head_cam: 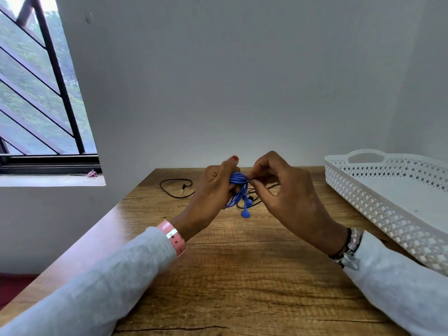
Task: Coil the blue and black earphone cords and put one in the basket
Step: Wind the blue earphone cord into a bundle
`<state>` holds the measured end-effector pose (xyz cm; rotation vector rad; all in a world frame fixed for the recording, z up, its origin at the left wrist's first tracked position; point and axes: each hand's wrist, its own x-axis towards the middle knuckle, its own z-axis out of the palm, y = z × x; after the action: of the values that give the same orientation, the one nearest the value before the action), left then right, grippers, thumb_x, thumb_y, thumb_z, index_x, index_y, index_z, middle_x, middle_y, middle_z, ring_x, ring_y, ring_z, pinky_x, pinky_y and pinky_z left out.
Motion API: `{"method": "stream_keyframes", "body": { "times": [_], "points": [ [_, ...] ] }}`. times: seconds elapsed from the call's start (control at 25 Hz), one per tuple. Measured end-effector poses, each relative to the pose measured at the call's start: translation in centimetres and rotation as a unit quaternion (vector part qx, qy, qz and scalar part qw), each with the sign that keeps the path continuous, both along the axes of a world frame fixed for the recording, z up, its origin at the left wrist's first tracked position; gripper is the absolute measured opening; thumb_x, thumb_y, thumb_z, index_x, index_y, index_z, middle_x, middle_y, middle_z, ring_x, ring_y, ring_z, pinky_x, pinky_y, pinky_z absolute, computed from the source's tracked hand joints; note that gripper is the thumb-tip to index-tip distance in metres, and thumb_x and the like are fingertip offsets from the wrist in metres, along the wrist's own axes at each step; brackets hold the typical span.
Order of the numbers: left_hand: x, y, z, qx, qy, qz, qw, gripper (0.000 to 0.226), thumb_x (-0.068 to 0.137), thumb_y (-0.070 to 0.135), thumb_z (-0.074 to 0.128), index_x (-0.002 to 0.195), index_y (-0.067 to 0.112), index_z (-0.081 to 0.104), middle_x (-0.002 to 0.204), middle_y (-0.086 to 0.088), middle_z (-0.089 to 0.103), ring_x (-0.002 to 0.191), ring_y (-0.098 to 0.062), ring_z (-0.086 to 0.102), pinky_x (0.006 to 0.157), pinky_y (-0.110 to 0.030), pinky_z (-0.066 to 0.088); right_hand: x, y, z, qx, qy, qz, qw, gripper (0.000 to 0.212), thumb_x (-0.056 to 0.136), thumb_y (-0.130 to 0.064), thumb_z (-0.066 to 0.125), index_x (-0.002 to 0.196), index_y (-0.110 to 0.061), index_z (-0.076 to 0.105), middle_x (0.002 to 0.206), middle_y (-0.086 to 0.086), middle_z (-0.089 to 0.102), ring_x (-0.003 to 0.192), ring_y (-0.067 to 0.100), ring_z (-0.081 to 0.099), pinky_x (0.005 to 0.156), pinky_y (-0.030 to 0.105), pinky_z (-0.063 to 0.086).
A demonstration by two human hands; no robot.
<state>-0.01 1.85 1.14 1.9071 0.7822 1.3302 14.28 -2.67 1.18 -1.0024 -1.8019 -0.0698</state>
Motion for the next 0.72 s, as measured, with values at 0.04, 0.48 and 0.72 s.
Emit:
{"method": "stream_keyframes", "body": {
  "times": [0.04, 0.48, 0.72],
  "points": [
    [-0.03, -0.05, 0.1, -0.006, -0.01, -0.007, 1.0, 0.051, 0.099, 0.03, 0.032, 0.05, 0.016, 0.038, 0.04, 0.006, 0.032, 0.039, -0.012, 0.026, 0.043, -0.025, 0.024, -0.07, -0.01, -0.03, 0.01, -0.011, -0.002, 1.0, 0.019, 0.083, -0.003, 0.065, 0.094, -0.016, 0.057, 0.085, -0.003, 0.068, 0.087, 0.005, 0.062, 0.075, 0.016, 0.052],
    [0.03, -0.82, 0.32, 0.022, -0.038, -0.043, 0.998, 0.034, 0.099, 0.012, 0.034, 0.068, 0.007, 0.048, 0.051, 0.004, 0.044, 0.039, -0.002, 0.037, 0.042, -0.011, 0.03, -0.25, 0.05, -0.23, -0.078, 0.034, 0.029, 0.996, 0.034, 0.083, -0.006, 0.061, 0.114, -0.02, 0.065, 0.087, -0.013, 0.063, 0.083, 0.007, 0.065, 0.076, 0.019, 0.055],
    [0.07, -0.51, 0.11, -0.002, -0.057, -0.034, 0.998, 0.018, 0.099, 0.011, 0.033, 0.082, 0.011, 0.04, 0.047, 0.007, 0.051, 0.037, -0.002, 0.039, 0.039, -0.013, 0.03, -0.41, 0.34, -0.51, -0.041, 0.027, 0.009, 0.999, 0.032, 0.082, -0.005, 0.063, 0.111, -0.018, 0.067, 0.084, -0.008, 0.062, 0.08, 0.007, 0.062, 0.074, 0.016, 0.054]
  ]
}}
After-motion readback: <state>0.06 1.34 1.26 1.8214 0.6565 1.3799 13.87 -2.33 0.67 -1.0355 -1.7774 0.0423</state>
